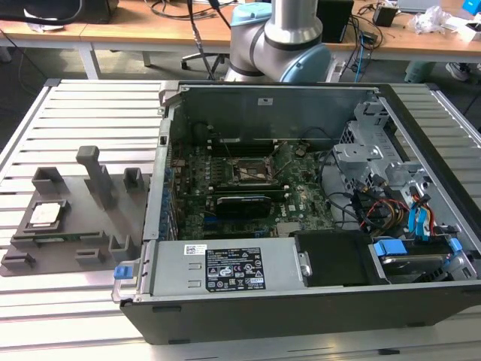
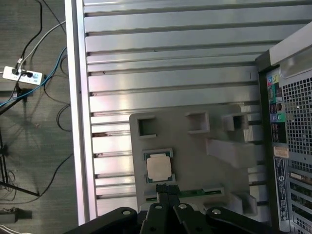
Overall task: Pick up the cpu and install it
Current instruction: 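Reach for the cpu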
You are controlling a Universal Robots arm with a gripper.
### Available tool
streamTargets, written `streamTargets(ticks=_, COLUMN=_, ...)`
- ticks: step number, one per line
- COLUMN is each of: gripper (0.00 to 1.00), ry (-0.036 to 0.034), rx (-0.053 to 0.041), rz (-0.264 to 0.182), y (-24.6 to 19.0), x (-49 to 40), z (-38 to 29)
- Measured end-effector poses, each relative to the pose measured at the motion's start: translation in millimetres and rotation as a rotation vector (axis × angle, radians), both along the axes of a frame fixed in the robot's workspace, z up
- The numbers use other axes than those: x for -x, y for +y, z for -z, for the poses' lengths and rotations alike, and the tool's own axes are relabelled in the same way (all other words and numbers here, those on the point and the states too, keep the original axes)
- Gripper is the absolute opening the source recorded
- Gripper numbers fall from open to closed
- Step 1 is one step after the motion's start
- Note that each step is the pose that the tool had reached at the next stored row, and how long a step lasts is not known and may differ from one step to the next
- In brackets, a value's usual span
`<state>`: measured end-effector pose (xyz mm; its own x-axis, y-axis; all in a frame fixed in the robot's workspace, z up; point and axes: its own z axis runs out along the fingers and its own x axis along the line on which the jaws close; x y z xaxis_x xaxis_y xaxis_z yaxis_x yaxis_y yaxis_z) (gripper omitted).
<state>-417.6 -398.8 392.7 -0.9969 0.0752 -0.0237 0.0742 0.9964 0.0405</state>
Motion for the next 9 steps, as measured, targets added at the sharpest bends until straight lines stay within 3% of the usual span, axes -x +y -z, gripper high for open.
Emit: streamTargets(ticks=9, gripper=0.11, ry=0.0000, rx=0.0000, rz=0.000, y=0.0, x=14.4, z=0.0)
